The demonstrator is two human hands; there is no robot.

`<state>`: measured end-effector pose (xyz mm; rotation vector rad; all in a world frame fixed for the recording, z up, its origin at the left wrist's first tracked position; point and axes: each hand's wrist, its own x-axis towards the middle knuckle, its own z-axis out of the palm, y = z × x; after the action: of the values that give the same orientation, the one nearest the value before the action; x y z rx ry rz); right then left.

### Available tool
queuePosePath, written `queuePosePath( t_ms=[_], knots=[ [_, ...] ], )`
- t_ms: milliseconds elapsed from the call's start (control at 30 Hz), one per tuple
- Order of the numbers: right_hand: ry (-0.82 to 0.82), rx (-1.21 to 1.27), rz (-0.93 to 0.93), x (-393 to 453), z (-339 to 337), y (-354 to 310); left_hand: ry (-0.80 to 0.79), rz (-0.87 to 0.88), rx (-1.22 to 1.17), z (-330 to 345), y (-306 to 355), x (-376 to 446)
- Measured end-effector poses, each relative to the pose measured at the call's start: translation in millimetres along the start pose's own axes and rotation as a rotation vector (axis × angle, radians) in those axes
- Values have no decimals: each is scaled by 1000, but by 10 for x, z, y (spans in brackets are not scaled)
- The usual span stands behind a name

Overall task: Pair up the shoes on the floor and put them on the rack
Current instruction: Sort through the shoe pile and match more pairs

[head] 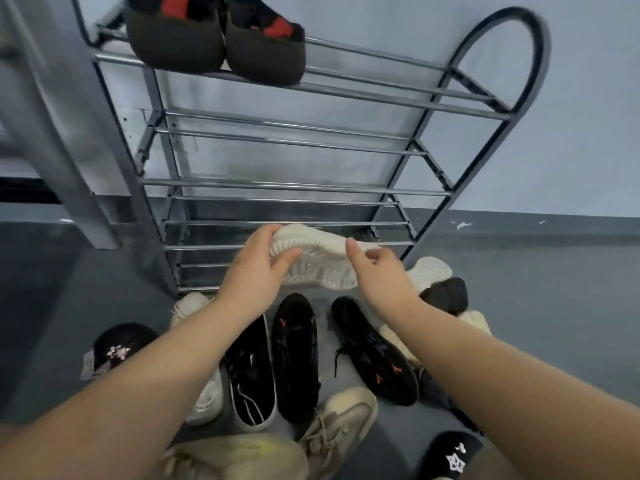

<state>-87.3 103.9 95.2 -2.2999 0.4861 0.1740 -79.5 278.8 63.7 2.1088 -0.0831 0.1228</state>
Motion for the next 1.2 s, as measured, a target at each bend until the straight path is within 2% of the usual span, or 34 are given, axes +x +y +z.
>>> queuePosePath(
  t_ms=[67, 133, 200, 300, 367, 433, 533, 633, 700, 833, 1200],
  knots=[
    [-149, 375, 300, -69, 42, -19, 24, 34, 3, 44, 40, 6],
    [-281, 787, 510, -118, 33, -59, 41, 85, 16, 91, 81, -13],
    [-323, 1017, 545, -115, -7, -83, 15, 162, 12, 129, 134, -67],
    [-295, 1154, 515, -98, -64, -81, -114, 325, 11, 224, 186, -162],
    [-270, 1111, 513, -103, -87, -39, -194, 370, 42, 287, 207, -204],
    [-275, 1060, 506, -97, -110, 20, -253, 265, -46, 325, 241, -193],
    [-318, 1022, 464, -85, -136, 96, -268, -125, -347, 331, 248, -80],
    [-447, 948, 372, -99, -133, 168, -431, -557, -549, 347, 55, 8],
    [-542, 921, 315, -127, -115, 229, -500, -716, -708, 376, -38, -36],
    [-637, 877, 253, -158, -91, 358, -493, -703, -767, 466, -141, -113],
    [-535, 706, 243, -81, 24, 588, -561, -678, -977, 570, -357, -281]
  ],
)
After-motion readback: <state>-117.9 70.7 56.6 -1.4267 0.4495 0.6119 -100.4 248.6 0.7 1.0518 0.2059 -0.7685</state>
